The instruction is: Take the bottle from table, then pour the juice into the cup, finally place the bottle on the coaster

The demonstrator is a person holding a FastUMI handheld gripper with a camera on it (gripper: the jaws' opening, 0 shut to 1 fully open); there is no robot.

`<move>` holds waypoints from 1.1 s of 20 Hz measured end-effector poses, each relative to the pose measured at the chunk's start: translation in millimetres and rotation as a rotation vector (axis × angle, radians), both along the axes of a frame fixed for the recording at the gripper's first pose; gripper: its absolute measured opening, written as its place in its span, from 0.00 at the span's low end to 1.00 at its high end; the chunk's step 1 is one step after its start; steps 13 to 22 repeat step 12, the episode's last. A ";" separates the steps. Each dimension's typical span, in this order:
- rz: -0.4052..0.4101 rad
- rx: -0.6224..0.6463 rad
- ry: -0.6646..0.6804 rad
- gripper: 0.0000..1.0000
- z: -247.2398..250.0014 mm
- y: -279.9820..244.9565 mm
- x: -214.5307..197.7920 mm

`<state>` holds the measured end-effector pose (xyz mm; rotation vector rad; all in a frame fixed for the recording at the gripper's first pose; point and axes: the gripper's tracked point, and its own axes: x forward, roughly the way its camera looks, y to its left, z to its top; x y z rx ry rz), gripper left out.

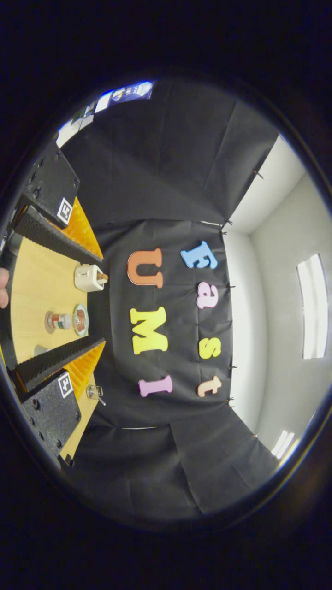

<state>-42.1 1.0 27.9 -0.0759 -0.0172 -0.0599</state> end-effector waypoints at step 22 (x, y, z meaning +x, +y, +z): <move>-0.114 -0.054 -0.004 1.00 -5.9 -19.0 14.8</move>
